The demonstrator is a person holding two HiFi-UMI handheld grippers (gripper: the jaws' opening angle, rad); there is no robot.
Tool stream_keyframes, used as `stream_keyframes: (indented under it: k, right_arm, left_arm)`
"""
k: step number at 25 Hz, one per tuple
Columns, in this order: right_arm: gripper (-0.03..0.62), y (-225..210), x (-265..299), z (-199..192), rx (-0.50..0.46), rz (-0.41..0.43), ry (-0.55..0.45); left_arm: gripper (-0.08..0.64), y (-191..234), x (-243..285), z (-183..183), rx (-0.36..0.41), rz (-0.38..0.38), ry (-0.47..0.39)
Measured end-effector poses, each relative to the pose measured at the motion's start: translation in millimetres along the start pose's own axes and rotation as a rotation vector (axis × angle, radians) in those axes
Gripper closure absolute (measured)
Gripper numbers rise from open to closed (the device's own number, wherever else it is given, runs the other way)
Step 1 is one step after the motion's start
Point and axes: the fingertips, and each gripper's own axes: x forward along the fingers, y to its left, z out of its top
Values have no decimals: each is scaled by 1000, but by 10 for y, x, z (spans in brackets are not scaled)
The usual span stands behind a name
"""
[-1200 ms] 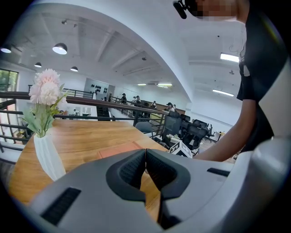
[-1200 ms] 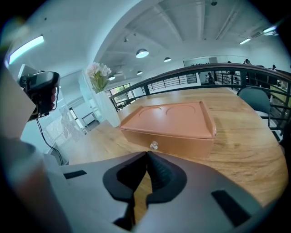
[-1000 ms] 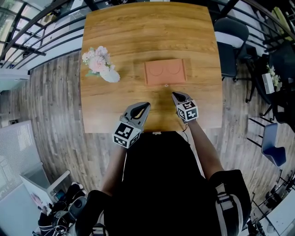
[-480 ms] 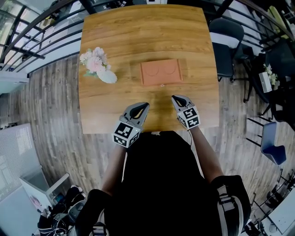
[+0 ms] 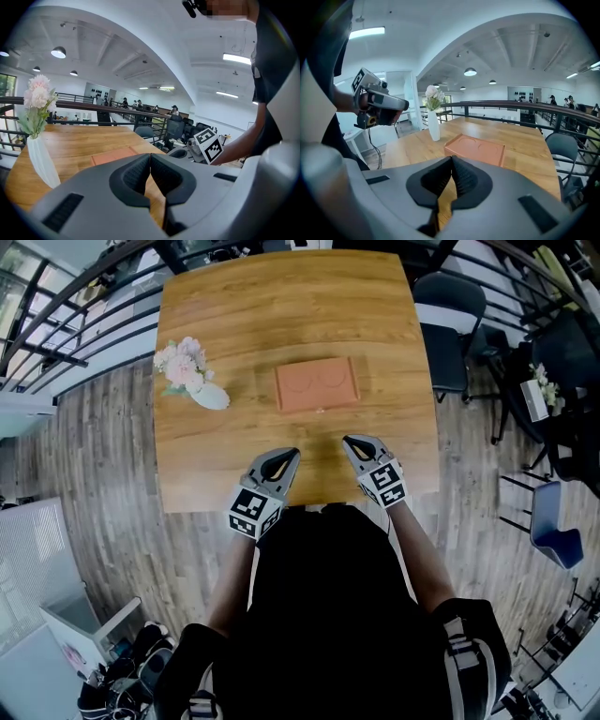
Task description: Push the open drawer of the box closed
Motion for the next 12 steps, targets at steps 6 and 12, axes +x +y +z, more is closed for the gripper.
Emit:
stream_keyframes:
  k: [6,12]
  right_arm:
    - [577,27,-148,6,-25,12,5]
    - [577,146,-257,-13,-52,45,6]
  left_arm:
    - [537,-56,31,-4,3,16,-2]
    - [537,-103,37,-65,-5,33,3]
